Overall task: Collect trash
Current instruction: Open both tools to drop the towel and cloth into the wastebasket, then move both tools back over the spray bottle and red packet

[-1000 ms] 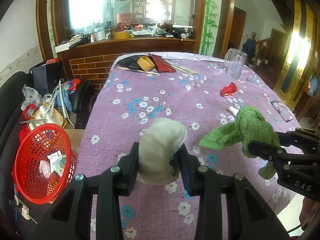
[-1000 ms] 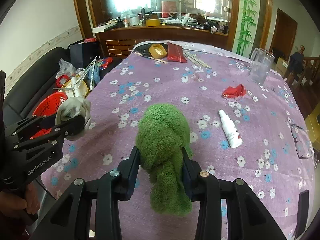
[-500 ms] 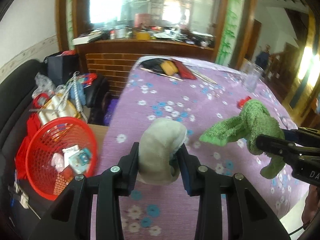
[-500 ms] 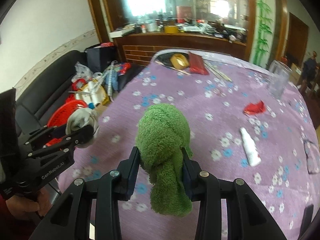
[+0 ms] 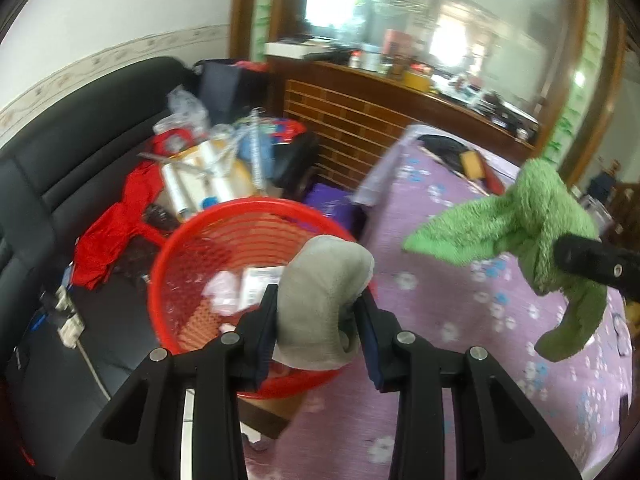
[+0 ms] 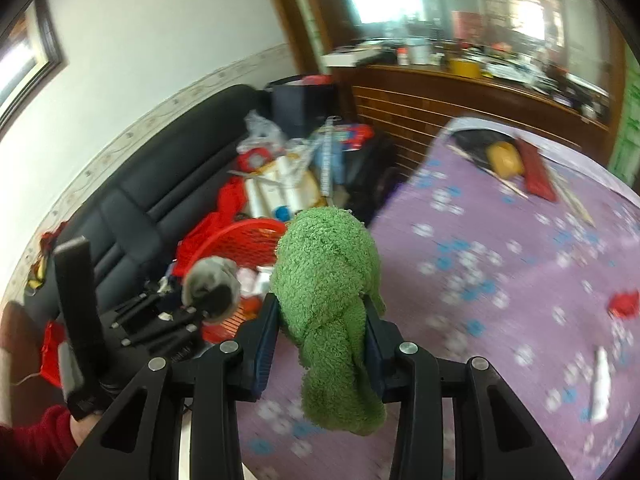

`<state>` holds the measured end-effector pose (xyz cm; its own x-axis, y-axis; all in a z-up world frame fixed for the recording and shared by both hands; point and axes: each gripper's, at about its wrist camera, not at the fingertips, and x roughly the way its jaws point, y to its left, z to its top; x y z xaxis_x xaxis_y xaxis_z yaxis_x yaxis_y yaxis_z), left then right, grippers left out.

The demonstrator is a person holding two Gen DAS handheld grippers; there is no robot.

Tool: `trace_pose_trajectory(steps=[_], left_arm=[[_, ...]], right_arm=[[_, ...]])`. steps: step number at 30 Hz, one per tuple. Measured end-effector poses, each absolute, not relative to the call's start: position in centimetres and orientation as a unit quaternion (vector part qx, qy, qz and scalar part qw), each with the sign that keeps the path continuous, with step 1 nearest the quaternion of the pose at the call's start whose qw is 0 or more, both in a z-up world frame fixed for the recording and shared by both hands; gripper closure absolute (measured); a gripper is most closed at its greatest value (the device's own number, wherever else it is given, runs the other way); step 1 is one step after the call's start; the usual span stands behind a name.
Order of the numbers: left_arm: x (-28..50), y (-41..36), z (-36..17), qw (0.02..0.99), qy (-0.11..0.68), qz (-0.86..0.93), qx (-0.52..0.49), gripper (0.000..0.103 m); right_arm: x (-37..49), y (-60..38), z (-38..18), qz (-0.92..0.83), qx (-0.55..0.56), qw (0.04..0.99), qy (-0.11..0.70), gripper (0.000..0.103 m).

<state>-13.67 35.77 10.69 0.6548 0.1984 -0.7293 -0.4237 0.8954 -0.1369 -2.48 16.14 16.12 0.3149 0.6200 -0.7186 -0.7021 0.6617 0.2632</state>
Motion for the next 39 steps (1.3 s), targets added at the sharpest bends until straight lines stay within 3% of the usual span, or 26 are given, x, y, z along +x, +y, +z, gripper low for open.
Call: trace_pose_trajectory(steps=[9,11,13,17,27,39], left_arm=[[-14.1,39.7,10.0,0.884,0.376,0.22,-0.17,0.066],[-14.1,40.1,10.0,0.883,0.375,0.223,-0.172,0.06],[-14.0,40.5,9.9,0.881,0.375,0.229,-0.176,0.04],[-14.3,40.3,10.2,0.882,0.368,0.239,-0.171,0.037],[-13.4,33.4,10.6,0.898,0.376,0.19,-0.13,0.037],[-11.0,21.9,10.7,0.909,0.401,0.08,-0.082,0.037]], right_arm=[[-0.9,25.1,14.5,0.451,-0.047,0.772,0.446,0.06],[-0.4,26.8,13.8,0.452,-0.048,0.766,0.454,0.058],[0.2,27.9,13.2,0.456,-0.052,0.762,0.457,0.054],[0.9,28.7,13.4,0.463,-0.059,0.766,0.443,0.054],[0.8,20.6,14.2,0.428,-0.038,0.79,0.437,0.054],[2.6,1.0,9.6,0.28,0.019,0.827,0.488,0.054]])
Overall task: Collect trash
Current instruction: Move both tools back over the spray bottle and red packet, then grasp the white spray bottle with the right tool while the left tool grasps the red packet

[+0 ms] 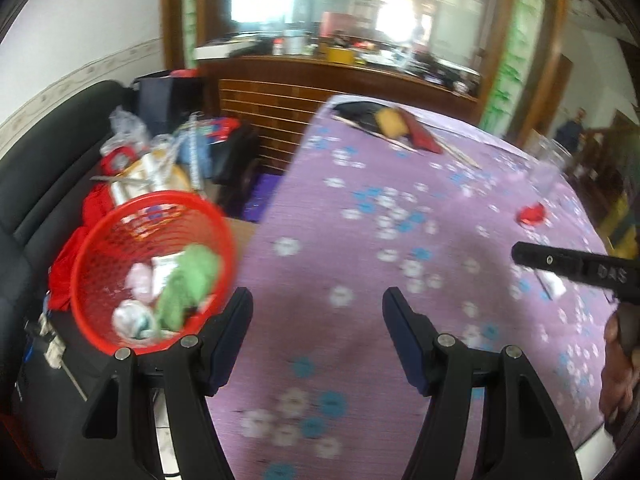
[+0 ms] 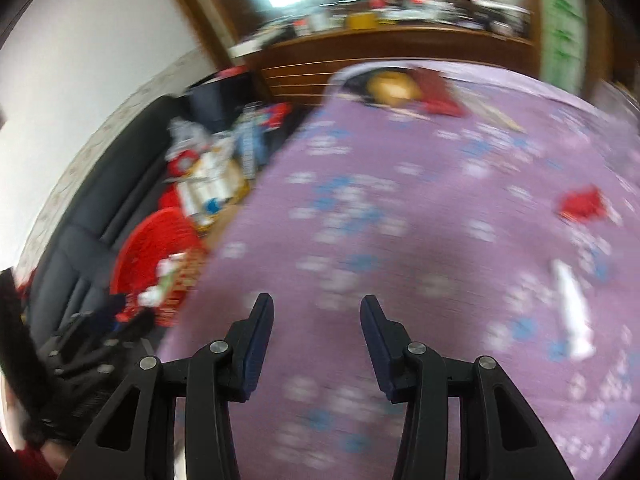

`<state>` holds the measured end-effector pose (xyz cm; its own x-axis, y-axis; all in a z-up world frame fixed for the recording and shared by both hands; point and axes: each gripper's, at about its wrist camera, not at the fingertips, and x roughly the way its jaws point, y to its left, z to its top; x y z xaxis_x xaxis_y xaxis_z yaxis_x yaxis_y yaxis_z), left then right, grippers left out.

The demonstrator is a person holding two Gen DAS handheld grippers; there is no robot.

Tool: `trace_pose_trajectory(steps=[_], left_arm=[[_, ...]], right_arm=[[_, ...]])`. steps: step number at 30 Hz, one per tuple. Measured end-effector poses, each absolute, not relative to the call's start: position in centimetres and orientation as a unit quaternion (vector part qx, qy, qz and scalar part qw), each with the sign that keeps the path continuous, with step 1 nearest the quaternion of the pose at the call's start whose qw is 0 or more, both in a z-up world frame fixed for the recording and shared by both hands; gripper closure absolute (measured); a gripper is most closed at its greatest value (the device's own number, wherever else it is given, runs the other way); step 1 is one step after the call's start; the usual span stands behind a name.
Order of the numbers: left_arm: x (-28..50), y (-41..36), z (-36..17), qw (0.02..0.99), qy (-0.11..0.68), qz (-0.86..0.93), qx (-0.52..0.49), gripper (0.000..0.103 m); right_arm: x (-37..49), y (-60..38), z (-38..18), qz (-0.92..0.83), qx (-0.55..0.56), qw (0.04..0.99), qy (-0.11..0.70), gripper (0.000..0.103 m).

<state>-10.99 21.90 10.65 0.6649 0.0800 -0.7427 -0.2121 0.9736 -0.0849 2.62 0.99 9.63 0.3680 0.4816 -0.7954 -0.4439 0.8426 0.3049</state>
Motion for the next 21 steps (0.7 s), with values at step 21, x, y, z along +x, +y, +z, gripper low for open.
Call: trace_pose_trajectory(steps=[21], left_arm=[[-7.5,10.7,10.1,0.896,0.442,-0.02,-0.023,0.035]], right_arm=[[11.1,-14.8,1.9,0.166,-0.024,0.816,0.553,0.072]])
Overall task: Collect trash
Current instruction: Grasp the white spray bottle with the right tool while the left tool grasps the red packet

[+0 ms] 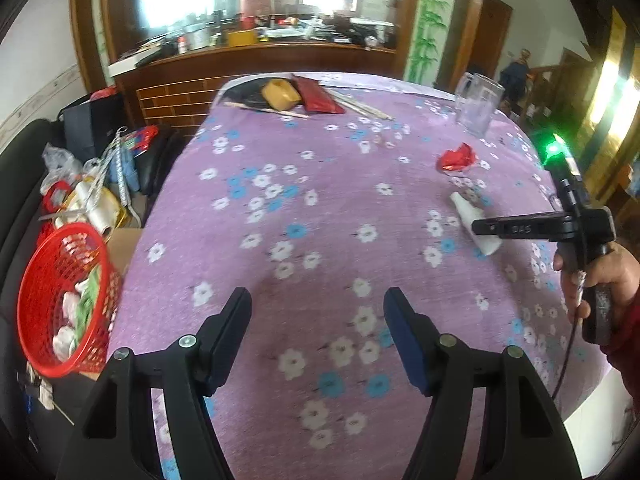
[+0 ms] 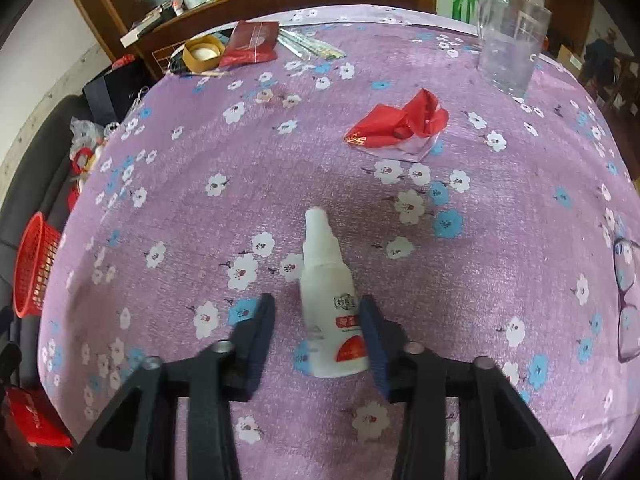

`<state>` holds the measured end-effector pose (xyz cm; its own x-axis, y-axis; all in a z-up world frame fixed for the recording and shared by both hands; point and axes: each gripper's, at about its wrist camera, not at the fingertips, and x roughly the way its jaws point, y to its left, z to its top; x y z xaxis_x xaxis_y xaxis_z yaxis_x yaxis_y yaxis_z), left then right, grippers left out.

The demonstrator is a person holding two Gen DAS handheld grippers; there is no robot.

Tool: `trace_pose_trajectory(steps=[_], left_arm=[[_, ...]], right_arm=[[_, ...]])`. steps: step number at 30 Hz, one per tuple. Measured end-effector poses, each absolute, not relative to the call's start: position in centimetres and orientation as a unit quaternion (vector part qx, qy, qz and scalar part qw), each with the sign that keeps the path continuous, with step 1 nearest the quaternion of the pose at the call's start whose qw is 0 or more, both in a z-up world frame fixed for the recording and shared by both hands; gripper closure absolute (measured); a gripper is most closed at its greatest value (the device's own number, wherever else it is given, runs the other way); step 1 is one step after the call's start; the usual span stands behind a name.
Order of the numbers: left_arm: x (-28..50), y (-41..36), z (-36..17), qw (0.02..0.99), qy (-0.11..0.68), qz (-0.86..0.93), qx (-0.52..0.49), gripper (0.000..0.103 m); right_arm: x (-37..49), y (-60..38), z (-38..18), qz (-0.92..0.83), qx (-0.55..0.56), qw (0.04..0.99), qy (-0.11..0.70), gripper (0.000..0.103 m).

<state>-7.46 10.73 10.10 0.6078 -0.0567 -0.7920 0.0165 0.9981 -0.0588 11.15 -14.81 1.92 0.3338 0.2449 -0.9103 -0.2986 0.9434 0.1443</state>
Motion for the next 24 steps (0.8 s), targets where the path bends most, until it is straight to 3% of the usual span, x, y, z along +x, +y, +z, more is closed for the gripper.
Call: trace_pose_trajectory(steps=[12,24], left_arm=[[1.8,0.8,10.8,0.888,0.443,-0.123,0.007,0.026],[16.7,-11.9,5.4,0.862,0.471,-0.156,0.105,0.021]], right_arm=[[6.8,-20.0,3.2,0.171,0.024,0.824,0.54,0.073],[0.2,-30.4,6.4,0.11,0.117,0.844,0.511,0.074]])
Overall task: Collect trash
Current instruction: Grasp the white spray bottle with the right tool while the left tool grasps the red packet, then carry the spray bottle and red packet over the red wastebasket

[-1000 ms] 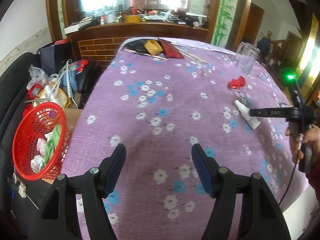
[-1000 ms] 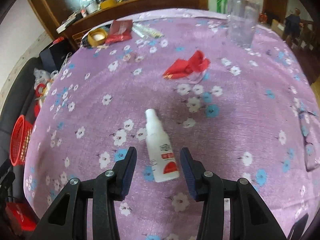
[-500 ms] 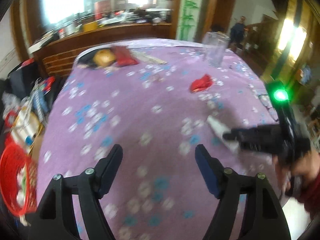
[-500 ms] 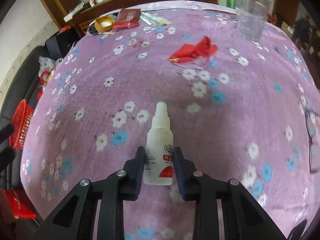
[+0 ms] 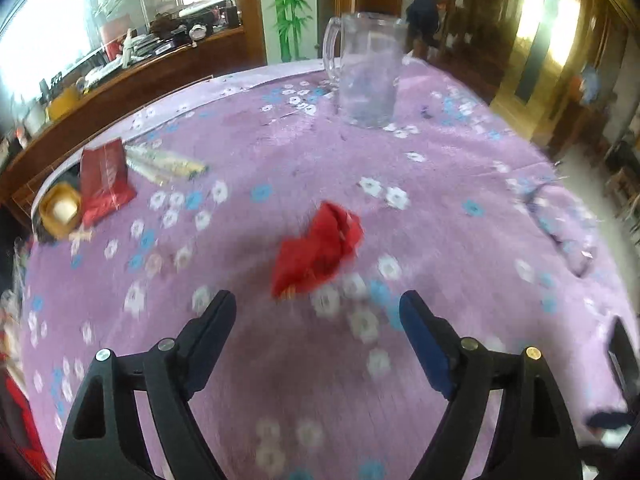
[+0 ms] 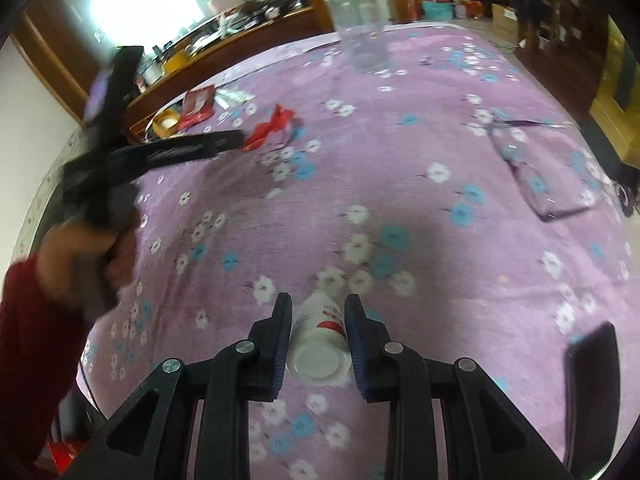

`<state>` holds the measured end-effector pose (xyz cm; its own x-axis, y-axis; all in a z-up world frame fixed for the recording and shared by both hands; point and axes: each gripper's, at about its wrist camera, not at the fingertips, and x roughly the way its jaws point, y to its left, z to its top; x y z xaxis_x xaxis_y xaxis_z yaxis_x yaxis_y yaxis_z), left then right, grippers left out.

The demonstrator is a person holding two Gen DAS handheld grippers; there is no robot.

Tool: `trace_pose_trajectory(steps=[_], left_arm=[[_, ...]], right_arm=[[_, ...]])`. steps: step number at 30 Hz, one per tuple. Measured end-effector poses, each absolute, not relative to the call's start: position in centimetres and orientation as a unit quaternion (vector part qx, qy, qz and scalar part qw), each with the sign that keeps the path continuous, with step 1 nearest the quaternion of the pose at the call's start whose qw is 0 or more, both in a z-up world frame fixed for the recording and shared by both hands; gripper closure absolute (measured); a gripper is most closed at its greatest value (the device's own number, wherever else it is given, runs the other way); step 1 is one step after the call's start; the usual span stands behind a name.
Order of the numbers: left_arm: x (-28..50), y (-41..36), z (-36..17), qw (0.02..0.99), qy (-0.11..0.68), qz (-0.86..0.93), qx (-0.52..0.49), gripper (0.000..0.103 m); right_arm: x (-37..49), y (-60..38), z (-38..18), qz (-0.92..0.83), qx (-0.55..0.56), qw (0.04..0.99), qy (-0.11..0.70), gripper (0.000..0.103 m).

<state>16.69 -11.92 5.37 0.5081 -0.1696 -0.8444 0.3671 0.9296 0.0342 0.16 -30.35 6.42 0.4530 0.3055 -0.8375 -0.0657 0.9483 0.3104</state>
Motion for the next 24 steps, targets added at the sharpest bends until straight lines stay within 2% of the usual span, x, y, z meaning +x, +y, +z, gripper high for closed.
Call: trace_pose_trajectory(steps=[6,8,9,10,12,14,16,17,18,20,22,24], left_arm=[[20.8,-13.7,2.2,0.849,0.493,-0.133,0.132,0.019],[21.2,-13.4,1.4,0.847,0.499,-0.126,0.131,0.023],[21.4,-13.3,0.9,0.844,0.504,-0.131,0.127,0.03],[21.4,-13.2,0.5,0.841,0.509,-0.132,0.125,0.043],[21.0,-12.8,0.2,0.843,0.508,-0.141,0.109,0.053],[20.1,-12.7,0.2,0.845,0.503,-0.142,0.112,0.057],[19.3,-12.5,0.3,0.847,0.499,-0.149,0.109,0.066],[18.5,-12.3,0.3,0.846,0.499,-0.154,0.107,0.067],[17.9,-12.1,0.5,0.847,0.497,-0.157,0.106,0.067],[16.8,-11.6,0.8,0.847,0.496,-0.166,0.095,0.067],[15.3,-11.1,1.3,0.848,0.493,-0.173,0.089,0.068],[13.5,-10.2,2.1,0.85,0.488,-0.184,0.074,0.068]], right_arm=[[-1.6,-32.5,7.1,0.099,0.142,0.845,0.505,0.076],[-2.0,-32.8,7.3,0.099,0.147,0.846,0.503,0.087],[-2.0,-32.9,7.3,0.1,0.147,0.845,0.504,0.091],[-2.0,-32.9,7.2,0.101,0.148,0.843,0.507,0.091],[-1.8,-32.8,6.7,0.095,0.139,0.839,0.518,0.091],[-1.7,-33.1,6.4,0.096,0.146,0.836,0.52,0.091],[-1.6,-33.4,6.4,0.092,0.144,0.835,0.523,0.091],[-1.5,-33.7,6.4,0.09,0.144,0.835,0.523,0.091],[-1.5,-34.1,6.5,0.091,0.149,0.835,0.522,0.091],[-1.4,-35.3,6.5,0.092,0.154,0.831,0.527,0.083],[-1.3,-36.3,6.3,0.092,0.144,0.828,0.534,0.068],[-1.5,-37.0,5.8,0.11,0.132,0.817,0.551,0.066]])
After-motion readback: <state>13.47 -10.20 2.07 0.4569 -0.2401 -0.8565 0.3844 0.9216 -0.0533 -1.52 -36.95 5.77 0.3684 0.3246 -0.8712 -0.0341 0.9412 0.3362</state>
